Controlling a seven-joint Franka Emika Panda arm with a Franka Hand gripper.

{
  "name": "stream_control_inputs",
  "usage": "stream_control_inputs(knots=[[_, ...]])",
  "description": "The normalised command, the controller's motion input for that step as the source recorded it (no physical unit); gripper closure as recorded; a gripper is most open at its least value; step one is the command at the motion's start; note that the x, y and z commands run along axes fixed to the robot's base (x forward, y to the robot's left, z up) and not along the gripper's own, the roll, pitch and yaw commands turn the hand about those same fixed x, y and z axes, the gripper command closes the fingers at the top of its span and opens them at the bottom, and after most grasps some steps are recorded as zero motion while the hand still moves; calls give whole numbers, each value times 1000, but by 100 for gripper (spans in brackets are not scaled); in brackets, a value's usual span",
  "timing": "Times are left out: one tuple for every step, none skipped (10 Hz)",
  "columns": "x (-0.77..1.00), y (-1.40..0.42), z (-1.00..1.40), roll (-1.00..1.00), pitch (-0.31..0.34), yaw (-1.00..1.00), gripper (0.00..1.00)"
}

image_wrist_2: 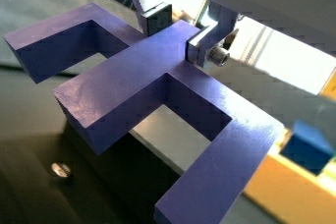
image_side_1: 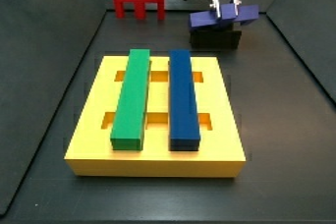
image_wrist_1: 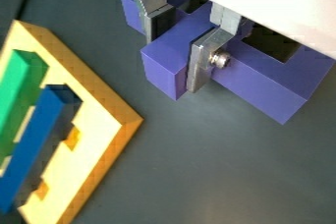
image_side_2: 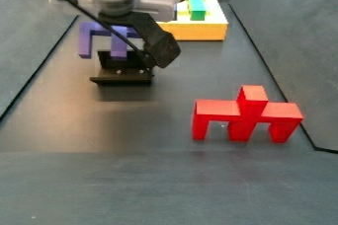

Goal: Pick up the purple object. Move up. Place the purple object on the fixture. Regrasp the purple object. Move to above the board. Insert the purple object.
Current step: Place the purple object on the fixture.

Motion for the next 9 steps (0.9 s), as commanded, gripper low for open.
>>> stream_control_inputs(knots=[[263, 3, 0, -883, 723, -91, 100], [217, 34, -143, -811, 300, 0, 100], [280, 0, -31, 0, 260, -51, 100], [20, 17, -20, 43, 40, 0, 100], [71, 3, 0, 126, 0, -191, 100], [0, 40, 0, 311, -234, -283, 100], [-9, 240, 51, 103, -200, -323, 100], [-51, 374, 280, -131, -163, -149, 100], [-40, 389, 186, -329, -171, 0, 100]])
